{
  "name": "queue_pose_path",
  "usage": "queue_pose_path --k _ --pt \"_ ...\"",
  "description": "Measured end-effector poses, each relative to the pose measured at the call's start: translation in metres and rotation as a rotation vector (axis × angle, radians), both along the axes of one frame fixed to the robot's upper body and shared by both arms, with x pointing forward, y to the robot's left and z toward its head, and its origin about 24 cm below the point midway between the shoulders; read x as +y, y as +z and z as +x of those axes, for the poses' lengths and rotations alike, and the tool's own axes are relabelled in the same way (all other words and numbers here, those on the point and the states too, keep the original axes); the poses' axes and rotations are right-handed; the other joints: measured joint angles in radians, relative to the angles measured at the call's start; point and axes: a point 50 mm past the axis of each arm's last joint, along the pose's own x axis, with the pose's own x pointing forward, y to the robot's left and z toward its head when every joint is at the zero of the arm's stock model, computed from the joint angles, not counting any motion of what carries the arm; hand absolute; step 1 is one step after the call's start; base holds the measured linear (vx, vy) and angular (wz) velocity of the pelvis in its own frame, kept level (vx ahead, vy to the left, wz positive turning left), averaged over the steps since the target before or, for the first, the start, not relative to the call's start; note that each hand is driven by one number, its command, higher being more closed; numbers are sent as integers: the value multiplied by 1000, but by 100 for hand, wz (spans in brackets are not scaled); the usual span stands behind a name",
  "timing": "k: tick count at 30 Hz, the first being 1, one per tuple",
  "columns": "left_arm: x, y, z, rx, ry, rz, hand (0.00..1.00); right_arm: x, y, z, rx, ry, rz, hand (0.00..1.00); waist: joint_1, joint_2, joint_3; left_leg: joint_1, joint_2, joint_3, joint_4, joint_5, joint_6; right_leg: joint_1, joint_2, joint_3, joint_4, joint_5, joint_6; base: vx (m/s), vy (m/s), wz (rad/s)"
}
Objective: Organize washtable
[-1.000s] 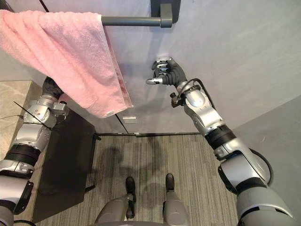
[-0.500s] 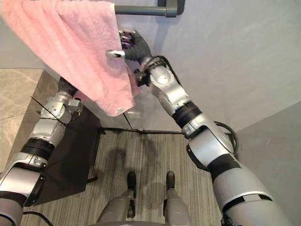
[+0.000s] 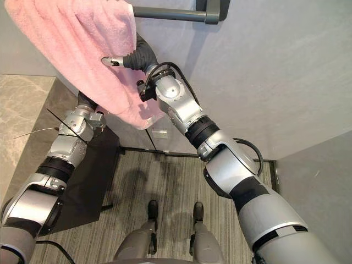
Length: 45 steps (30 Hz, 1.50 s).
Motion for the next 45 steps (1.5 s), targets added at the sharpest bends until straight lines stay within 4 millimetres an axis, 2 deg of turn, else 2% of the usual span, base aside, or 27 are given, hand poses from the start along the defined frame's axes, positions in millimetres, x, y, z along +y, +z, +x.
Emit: queue_pose_path --k 6,12,16,21,30,31,32,38,45 --pt "9 3 -1 -11 28 -26 100 -20 3 6 -19 -50 -2 100 -4 0 0 12 5 1 -1 0 -3 9 4 3 3 -2 -2 -5 0 0" --pt "30 -13 -11 27 89 -36 100 -58 -5 12 -1 -121 39 100 -3 12 -17 15 4 7 -8 0 -9 9 4 23 4 -11 2 -11 -1 -1" --pt "34 -17 -13 40 100 -30 100 -73 -10 15 12 -152 54 100 -3 12 -27 15 5 8 -9 2 -11 9 5 29 4 -10 3 0 0 0" --pt "42 -23 -18 49 126 -47 100 -78 -8 13 -1 -156 61 100 -3 11 -28 16 5 19 -9 3 -12 5 6 42 4 -4 12 16 -15 -6" --pt "45 -32 -21 75 133 -27 100 -89 -20 15 32 -183 79 100 -4 2 -40 17 6 19 -9 3 -11 5 7 45 4 -2 14 6 -5 0" --pt "46 -35 -22 89 137 -25 100 -90 -20 15 34 -186 83 0 -4 0 -41 17 6 19 -9 3 -11 5 7 45 4 -2 14 0 0 0" --pt "46 -36 -22 96 139 -20 0 -91 -21 15 35 -188 85 0 -4 -2 -42 17 6 19 -10 3 -11 5 7 45 4 -2 14 0 0 0" --pt "49 -42 -23 119 154 -19 0 -93 -23 16 42 -191 85 0 -4 -4 -43 20 6 17 -10 6 -6 8 8 44 4 -2 14 0 0 0" --pt "53 -48 -23 157 169 -21 0 -107 -33 17 81 -194 90 0 -4 -26 -58 21 6 11 -10 6 -6 13 8 41 3 -3 14 4 -4 2"
